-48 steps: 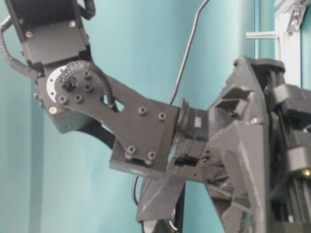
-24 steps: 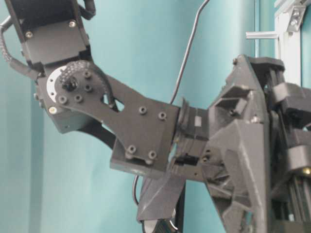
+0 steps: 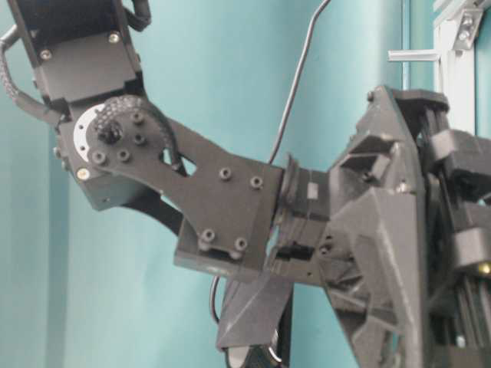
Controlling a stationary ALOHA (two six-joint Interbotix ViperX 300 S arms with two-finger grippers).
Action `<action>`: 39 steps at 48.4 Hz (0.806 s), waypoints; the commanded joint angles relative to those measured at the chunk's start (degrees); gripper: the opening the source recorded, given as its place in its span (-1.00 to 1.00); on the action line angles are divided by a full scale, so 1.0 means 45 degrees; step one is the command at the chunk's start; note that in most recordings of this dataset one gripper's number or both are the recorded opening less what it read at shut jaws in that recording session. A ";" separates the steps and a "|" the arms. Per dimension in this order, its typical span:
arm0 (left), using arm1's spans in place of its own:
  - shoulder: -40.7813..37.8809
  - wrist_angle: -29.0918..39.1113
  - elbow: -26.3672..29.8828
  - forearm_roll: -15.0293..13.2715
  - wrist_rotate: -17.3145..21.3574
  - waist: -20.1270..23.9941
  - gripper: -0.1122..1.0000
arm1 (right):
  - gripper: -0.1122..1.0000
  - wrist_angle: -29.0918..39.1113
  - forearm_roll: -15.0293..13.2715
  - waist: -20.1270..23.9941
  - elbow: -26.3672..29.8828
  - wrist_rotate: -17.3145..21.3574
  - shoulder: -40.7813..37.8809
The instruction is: Move the cable alternately left and right between 8 closely spaced pins so it hooks onto each one.
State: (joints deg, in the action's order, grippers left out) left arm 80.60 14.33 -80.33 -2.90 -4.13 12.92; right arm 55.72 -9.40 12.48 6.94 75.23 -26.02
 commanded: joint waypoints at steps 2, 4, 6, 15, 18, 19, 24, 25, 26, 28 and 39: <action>-0.0098 -0.0059 0.0117 0.0000 -0.0020 0.0039 -0.31 | -0.56 0.0254 -0.0059 -0.0098 0.0098 -0.0039 0.0332; -0.0117 -0.0059 0.0117 -0.0020 -0.0020 0.0039 -0.32 | -0.56 0.0371 -0.0078 -0.0137 0.0117 -0.0078 0.0332; -0.0098 -0.0059 0.0137 -0.0020 -0.0020 0.0039 -0.31 | -0.56 0.0469 -0.0098 -0.0195 0.0098 -0.0176 0.0352; -0.0098 -0.0059 0.0137 0.0000 -0.0020 0.0039 -0.31 | -0.56 0.0566 -0.0176 -0.0703 0.0117 -0.0879 0.0469; -0.0098 -0.0059 0.0137 -0.0020 -0.0020 0.0039 -0.31 | -0.56 0.0547 -0.0215 -0.0938 0.0117 -0.1113 0.0469; -0.0098 -0.0059 0.0137 -0.0020 -0.0020 0.0039 -0.31 | -0.56 0.0547 -0.0234 -0.1016 0.0117 -0.1211 0.0469; -0.0098 -0.0059 0.0137 -0.0020 -0.0020 0.0039 -0.31 | -0.56 0.0566 -0.0293 -0.1426 0.0117 -0.1719 0.0469; -0.0098 -0.0059 0.0117 0.0000 -0.0020 0.0039 -0.31 | -0.56 0.0566 -0.0293 -0.1523 0.0117 -0.1816 0.0469; -0.0098 -0.0059 0.0117 0.0000 -0.0020 0.0039 -0.31 | -0.56 0.0547 -0.0293 -0.1621 0.0117 -0.1934 0.0469; -0.0098 -0.0059 0.0137 0.0000 -0.0020 0.0039 -0.32 | -0.56 0.0527 -0.0293 -0.1836 0.0117 -0.2168 0.0469; -0.0098 -0.0059 0.0137 -0.0020 -0.0020 0.0059 -0.31 | -0.56 0.0254 -0.0293 -0.2813 0.0273 -0.3086 0.0469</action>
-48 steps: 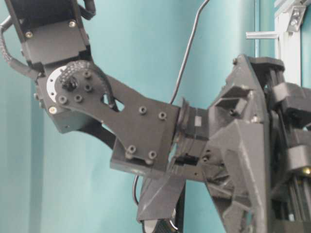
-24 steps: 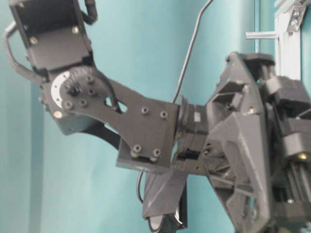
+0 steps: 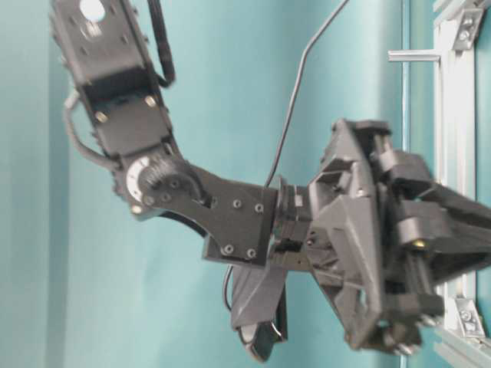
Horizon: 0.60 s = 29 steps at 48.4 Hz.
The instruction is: Move the cable alternately left and right between 8 closely spaced pins so it hooks onto each one.
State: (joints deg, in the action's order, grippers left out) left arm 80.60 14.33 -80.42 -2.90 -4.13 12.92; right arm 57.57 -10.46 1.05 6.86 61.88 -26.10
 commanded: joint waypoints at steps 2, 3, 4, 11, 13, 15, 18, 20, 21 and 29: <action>-0.0098 -0.0059 0.0156 -0.0020 -0.0020 0.0059 -0.31 | -0.56 -0.0273 -0.0078 -0.0371 0.0371 -0.0156 0.0488; -0.0098 -0.0059 0.0156 0.0000 -0.0020 0.0039 -0.31 | -0.56 -0.0332 -0.0059 -0.0410 0.0391 -0.0156 0.0469; -0.0098 -0.0059 0.0137 -0.0020 -0.0020 0.0059 -0.31 | -0.56 -0.0410 -0.0059 -0.0449 0.0410 -0.0176 0.0488; -0.0098 -0.0059 0.0156 -0.0020 -0.0020 0.0039 -0.31 | -0.56 -0.1055 -0.0020 -0.0488 0.0703 -0.0195 0.0293; -0.0098 -0.0059 0.0156 -0.0020 -0.0020 0.0059 -0.31 | -0.56 -0.1152 0.0039 -0.0469 0.0859 -0.0176 0.0156; -0.0098 -0.0059 0.0137 -0.0020 -0.0020 0.0039 -0.31 | -0.56 -0.1191 0.0137 -0.0449 0.1055 -0.0195 0.0039; -0.0098 -0.0059 0.0137 -0.0020 -0.0020 0.0039 -0.31 | -0.56 -0.1211 0.0234 -0.0391 0.1387 -0.0195 -0.0156; -0.0098 -0.0059 0.0156 -0.0020 -0.0020 0.0039 -0.31 | -0.56 -0.1211 0.0254 -0.0332 0.1602 -0.0195 -0.0273; -0.0098 -0.0059 0.0156 -0.0020 -0.0020 0.0039 -0.31 | -0.56 -0.1230 0.0254 -0.0293 0.1680 -0.0195 -0.0352; -0.0098 -0.0059 0.0137 -0.0020 -0.0020 0.0039 -0.31 | -0.56 -0.1250 0.0410 0.0098 0.2578 -0.0176 -0.0879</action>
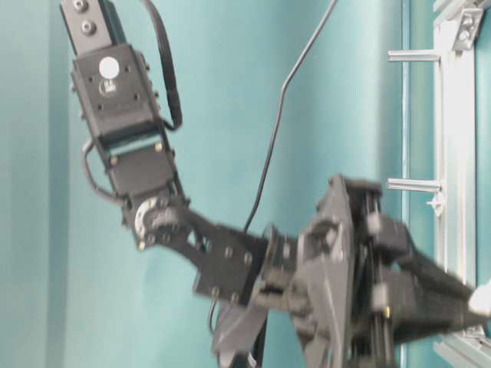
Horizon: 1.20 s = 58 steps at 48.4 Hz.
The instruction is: Move the cable alternately left and right between 8 closely spaced pins so it hooks onto each one.
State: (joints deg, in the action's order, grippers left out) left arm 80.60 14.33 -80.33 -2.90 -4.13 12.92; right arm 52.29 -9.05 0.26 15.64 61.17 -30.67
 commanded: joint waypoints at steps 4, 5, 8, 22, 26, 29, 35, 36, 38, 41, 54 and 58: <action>-0.0098 -0.0059 0.0137 0.0000 -0.0020 0.0059 -0.31 | -0.56 -0.0059 0.0312 0.0488 0.0957 0.0000 -0.0078; -0.0098 -0.0059 0.0137 -0.0020 -0.0020 0.0039 -0.31 | -0.56 -0.0059 0.0352 0.0547 0.1016 0.0000 -0.0117; -0.0098 -0.0059 0.0137 0.0000 -0.0020 0.0039 -0.31 | -0.56 -0.0039 0.0508 0.0742 0.1152 0.0059 -0.0215; -0.0098 -0.0059 0.0137 -0.0020 -0.0020 0.0059 -0.32 | -0.56 0.0488 0.1113 0.1406 0.1309 0.0059 -0.0234; -0.0098 -0.0059 0.0137 0.0000 -0.0020 0.0039 -0.31 | -0.56 0.0586 0.1270 0.1563 0.1348 0.0039 -0.0234; -0.0098 -0.0059 0.0117 -0.0020 -0.0020 0.0059 -0.31 | -0.56 0.0605 0.1328 0.1660 0.1367 0.0059 -0.0234; -0.0098 -0.0059 0.0117 -0.0020 -0.0020 0.0039 -0.31 | -0.56 0.0508 0.1348 0.1738 0.1445 0.0078 -0.0254; -0.0098 -0.0059 0.0137 0.0000 -0.0020 0.0039 -0.31 | -0.56 0.0488 0.1348 0.1758 0.1445 0.0078 -0.0254; -0.0098 -0.0059 0.0137 -0.0020 -0.0020 0.0059 -0.31 | -0.56 0.0391 0.1348 0.1777 0.1484 0.0078 -0.0234; -0.0098 -0.0059 0.0137 0.0000 -0.0020 0.0059 -0.31 | -0.56 0.0293 0.1348 0.1816 0.1504 0.0078 -0.0234; -0.0098 -0.0059 0.0137 0.0000 -0.0020 0.0039 -0.31 | -0.56 0.0156 0.1367 0.1953 0.1523 0.0137 -0.0313; -0.0098 -0.0059 0.0117 -0.0020 -0.0020 0.0059 -0.31 | -0.56 0.0098 0.1367 0.1973 0.1523 0.0137 -0.0313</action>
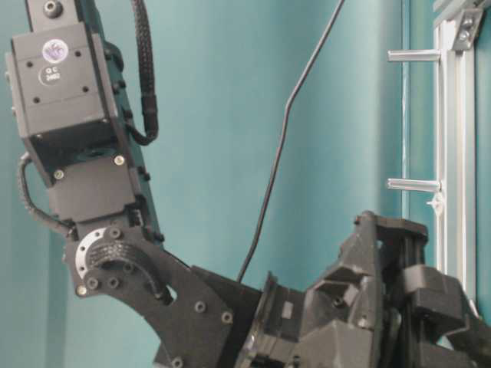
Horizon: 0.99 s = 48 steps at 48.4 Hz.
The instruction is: Move the cable alternately left and right between 8 closely spaced pins so it hooks onto each one.
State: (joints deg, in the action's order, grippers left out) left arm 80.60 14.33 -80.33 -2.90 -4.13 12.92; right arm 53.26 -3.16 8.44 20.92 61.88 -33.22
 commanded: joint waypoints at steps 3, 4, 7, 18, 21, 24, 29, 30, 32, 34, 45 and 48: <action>-0.0098 -0.0059 0.0137 -0.0020 -0.0020 0.0059 -0.31 | -0.56 -0.0117 0.0059 0.0156 0.0352 -0.0020 0.0254; -0.0098 -0.0059 0.0137 -0.0020 -0.0020 0.0039 -0.31 | -0.56 -0.0117 0.0059 0.0156 0.0352 -0.0020 0.0234; -0.0098 -0.0059 0.0137 0.0000 -0.0020 0.0039 -0.32 | -0.56 -0.0117 0.0059 0.0156 0.0352 -0.0020 0.0234; -0.0098 -0.0059 0.0117 -0.0020 -0.0020 0.0059 -0.31 | -0.56 -0.0078 0.0059 0.0156 0.0352 -0.0020 0.0234; -0.0098 -0.0059 0.0117 -0.0020 -0.0020 0.0039 -0.31 | -0.56 -0.0078 0.0059 0.0137 0.0352 -0.0039 0.0234; -0.0098 -0.0059 0.0117 -0.0020 -0.0020 0.0039 -0.31 | -0.56 -0.0078 0.0059 0.0156 0.0352 -0.0039 0.0215; -0.0098 -0.0059 0.0117 0.0000 -0.0020 0.0039 -0.32 | -0.56 -0.0137 0.0039 0.0137 0.0352 -0.0059 0.0195; -0.0098 -0.0059 0.0117 0.0000 -0.0020 0.0039 -0.31 | -0.56 -0.0137 0.0059 0.0156 0.0352 -0.0059 0.0176; -0.0098 -0.0059 0.0137 -0.0020 -0.0020 0.0039 -0.31 | -0.56 -0.0137 0.0059 0.0176 0.0352 -0.0059 0.0156; -0.0098 -0.0059 0.0137 -0.0020 -0.0020 0.0039 -0.31 | -0.56 -0.0137 0.0039 0.0215 0.0352 -0.0059 0.0156; -0.0098 -0.0059 0.0137 -0.0020 -0.0020 0.0059 -0.31 | -0.56 -0.0566 0.0059 0.0820 0.0430 -0.0039 0.0156; -0.0098 -0.0059 0.0137 0.0000 -0.0020 0.0039 -0.31 | -0.56 -0.0742 0.0059 0.0957 0.0488 -0.0020 0.0156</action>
State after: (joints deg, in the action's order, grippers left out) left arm 80.60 14.33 -80.33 -2.90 -4.13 13.01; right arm 51.06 -3.16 11.25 21.27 61.88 -33.75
